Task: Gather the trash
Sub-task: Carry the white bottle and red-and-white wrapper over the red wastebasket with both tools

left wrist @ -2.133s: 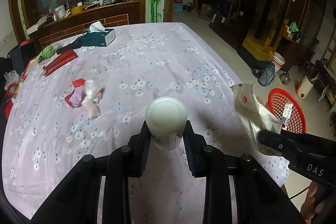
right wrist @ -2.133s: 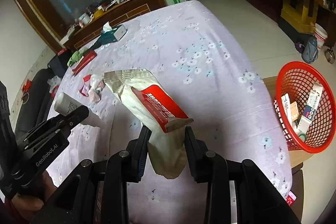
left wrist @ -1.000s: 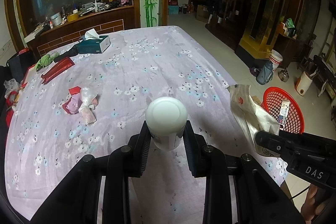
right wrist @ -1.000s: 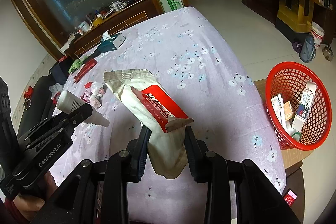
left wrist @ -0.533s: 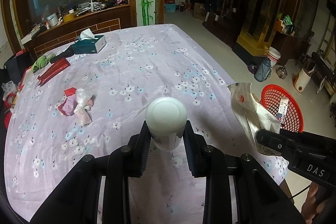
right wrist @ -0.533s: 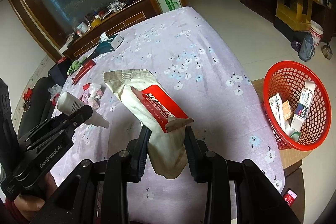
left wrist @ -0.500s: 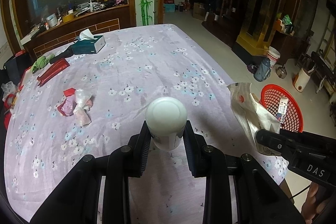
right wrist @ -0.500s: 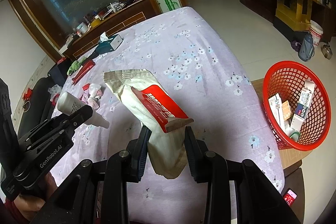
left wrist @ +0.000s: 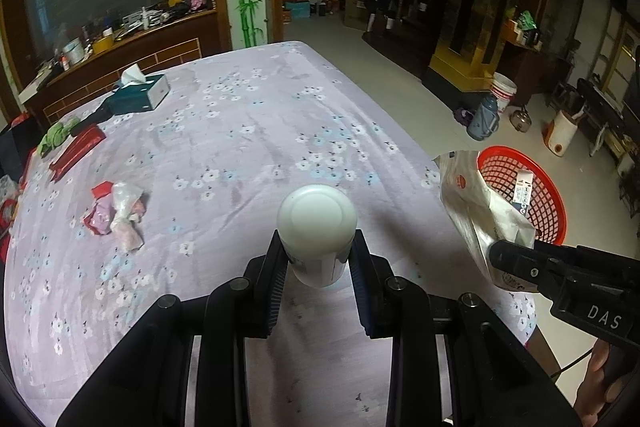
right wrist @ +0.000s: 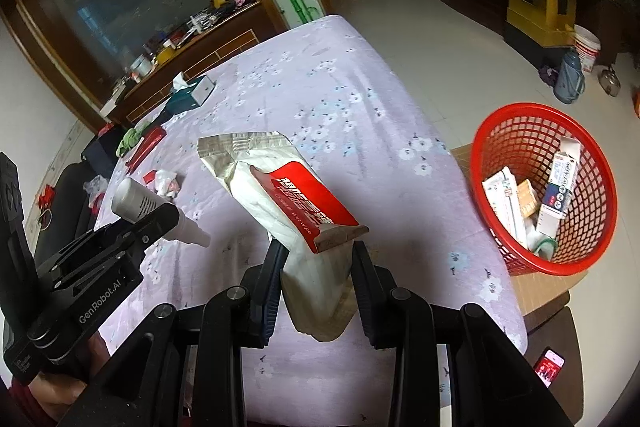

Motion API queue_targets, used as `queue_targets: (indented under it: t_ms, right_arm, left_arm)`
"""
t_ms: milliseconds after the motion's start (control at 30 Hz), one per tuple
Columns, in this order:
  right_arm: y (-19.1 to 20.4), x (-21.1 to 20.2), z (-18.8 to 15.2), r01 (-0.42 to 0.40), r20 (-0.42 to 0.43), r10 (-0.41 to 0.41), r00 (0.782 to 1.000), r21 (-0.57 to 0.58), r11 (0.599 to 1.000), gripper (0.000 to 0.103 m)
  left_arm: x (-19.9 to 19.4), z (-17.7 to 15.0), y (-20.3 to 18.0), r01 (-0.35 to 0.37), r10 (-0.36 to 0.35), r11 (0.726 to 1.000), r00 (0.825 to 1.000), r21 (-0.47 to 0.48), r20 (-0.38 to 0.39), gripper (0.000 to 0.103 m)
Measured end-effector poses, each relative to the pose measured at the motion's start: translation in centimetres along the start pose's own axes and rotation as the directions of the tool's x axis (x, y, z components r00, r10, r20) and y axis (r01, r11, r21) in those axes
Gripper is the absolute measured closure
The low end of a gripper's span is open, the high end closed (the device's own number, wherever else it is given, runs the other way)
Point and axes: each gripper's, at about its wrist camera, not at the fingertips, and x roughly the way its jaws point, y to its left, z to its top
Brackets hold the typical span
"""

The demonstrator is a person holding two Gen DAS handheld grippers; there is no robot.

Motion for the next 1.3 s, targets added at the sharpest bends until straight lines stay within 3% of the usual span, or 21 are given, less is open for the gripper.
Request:
queue_targets:
  t_ms: [333, 567, 833, 933, 1167, 1300]
  right_arm:
    - [-2.8, -1.2, -0.3, 0.033, 0.018, -0.034, 0.999, 0.067, 0.997, 0.067]
    - [-7.2, -3.2, -0.5, 0.08, 0.045, -0.088, 0.995, 0.168, 0.983, 0.068]
    - [-13.9, -6.6, -1.0, 0.151, 0.074, -0.184, 0.98, 0.321, 0.935, 0.067]
    - [-15.8, -7.4, -0.9, 0.171, 0.074, -0.209, 0.975, 0.355, 0.919, 0.067]
    - [-19.6, -8.0, 0.3, 0.192, 0.068, -0.236, 0.969, 0.394, 0.899, 0.067]
    - [-21.5, -7.4, 1.9, 0.192, 0.063, -0.239, 0.969, 0.415, 0.889, 0.067]
  left_arm:
    - [1.5, 0.5, -3.2, 0.063, -0.062, 0.996, 0.998, 0.056, -0.027, 0.074]
    - [2.5, 1.5, -7.2, 0.141, -0.136, 0.982, 0.99, 0.122, -0.046, 0.074]
    - [3.8, 3.5, -13.8, 0.262, -0.25, 0.944, 0.965, 0.2, -0.083, 0.074]
    - [5.1, 4.2, -16.4, 0.328, -0.308, 0.923, 0.943, 0.199, -0.126, 0.074]
    - [8.7, 5.7, -21.0, 0.359, -0.326, 0.91, 0.929, 0.206, -0.175, 0.074]
    - [10.0, 6.2, -22.8, 0.355, -0.321, 0.911, 0.93, 0.209, -0.18, 0.074]
